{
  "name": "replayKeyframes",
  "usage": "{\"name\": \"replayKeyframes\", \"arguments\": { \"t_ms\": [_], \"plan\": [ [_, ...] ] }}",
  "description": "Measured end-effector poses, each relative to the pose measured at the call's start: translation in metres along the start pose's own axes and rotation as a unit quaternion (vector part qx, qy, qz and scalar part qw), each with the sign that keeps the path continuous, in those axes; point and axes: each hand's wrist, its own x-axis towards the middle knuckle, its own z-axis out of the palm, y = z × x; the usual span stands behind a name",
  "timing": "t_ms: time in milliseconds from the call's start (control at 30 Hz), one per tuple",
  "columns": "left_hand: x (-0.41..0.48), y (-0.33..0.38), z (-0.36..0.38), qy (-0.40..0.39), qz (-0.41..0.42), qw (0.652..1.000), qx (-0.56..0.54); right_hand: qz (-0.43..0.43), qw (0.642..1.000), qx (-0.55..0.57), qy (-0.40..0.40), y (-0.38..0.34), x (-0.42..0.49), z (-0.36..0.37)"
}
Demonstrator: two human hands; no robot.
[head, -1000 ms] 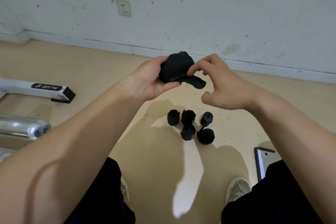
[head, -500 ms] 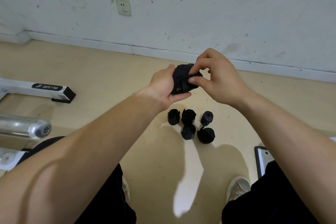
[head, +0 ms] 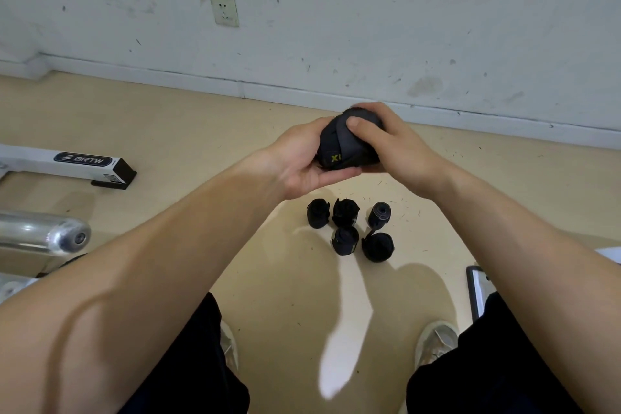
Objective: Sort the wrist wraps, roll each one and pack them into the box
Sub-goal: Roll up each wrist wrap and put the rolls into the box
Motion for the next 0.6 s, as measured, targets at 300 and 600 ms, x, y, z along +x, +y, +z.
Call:
{"name": "replayKeyframes", "arguments": {
  "t_ms": [300, 600],
  "plan": [
    [0.007, -0.004, -0.003, -0.013, 0.085, 0.981, 0.176, 0.046, 0.992, 0.107, 0.038, 0.000, 0.003, 0.006],
    [0.018, -0.024, -0.006, 0.004, 0.104, 0.973, 0.206, 0.097, 0.986, 0.130, 0.026, 0.013, -0.004, 0.012]
  ]
}}
